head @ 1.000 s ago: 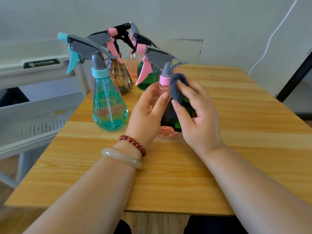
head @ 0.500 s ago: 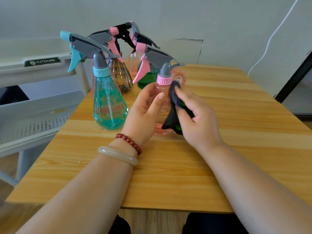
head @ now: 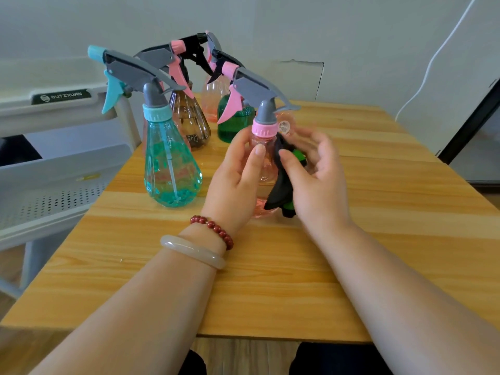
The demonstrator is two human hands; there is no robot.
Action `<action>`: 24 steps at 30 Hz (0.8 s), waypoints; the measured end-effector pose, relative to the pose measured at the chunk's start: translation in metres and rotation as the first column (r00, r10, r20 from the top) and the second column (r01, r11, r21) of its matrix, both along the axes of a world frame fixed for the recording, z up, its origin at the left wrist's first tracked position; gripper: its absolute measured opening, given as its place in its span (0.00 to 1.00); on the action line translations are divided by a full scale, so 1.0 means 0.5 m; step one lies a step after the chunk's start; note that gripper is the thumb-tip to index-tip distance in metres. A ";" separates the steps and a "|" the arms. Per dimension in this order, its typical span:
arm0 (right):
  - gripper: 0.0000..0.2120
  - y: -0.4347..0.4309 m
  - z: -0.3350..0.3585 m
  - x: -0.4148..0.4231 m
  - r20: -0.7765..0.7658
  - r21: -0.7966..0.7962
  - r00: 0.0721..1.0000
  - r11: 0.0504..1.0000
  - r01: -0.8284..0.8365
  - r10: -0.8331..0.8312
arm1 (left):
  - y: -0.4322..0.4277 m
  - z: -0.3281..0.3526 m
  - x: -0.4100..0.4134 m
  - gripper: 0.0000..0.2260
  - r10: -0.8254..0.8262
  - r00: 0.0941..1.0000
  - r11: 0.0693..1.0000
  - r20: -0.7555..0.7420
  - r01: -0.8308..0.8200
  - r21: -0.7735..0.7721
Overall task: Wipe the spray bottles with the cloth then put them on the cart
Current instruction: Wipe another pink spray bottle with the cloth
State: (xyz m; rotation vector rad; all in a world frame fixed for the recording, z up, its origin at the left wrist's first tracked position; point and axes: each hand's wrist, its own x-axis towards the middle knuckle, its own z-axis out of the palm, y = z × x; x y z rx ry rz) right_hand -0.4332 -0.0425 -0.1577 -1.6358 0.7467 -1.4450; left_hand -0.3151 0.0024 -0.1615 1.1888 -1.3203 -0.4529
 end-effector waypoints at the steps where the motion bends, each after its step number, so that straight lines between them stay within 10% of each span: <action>1: 0.16 0.004 0.003 -0.001 0.066 -0.006 0.998 1.000 -0.021 0.021 | 0.000 -0.001 0.000 0.14 -0.001 1.000 1.000 0.003 0.001 0.001; 8: 0.15 0.001 0.006 -0.008 -0.011 0.063 0.999 0.998 -0.032 0.033 | -0.006 -0.003 -0.002 0.17 -0.011 1.000 1.000 -0.021 0.011 0.011; 13: 0.13 0.010 0.018 0.000 0.277 0.020 0.959 0.998 -0.065 0.057 | -0.010 -0.010 0.001 0.21 0.025 1.000 1.000 0.008 -0.025 0.010; 19: 0.11 -0.005 0.008 -0.016 0.068 0.165 0.996 0.984 -0.063 0.052 | -0.008 -0.006 0.000 0.09 -0.006 1.000 1.000 0.024 0.007 -0.009; 24: 0.10 -0.002 0.021 -0.005 0.272 0.076 0.958 0.991 -0.114 0.089 | -0.005 -0.004 0.000 0.14 -0.042 0.999 0.999 -0.015 0.042 -0.007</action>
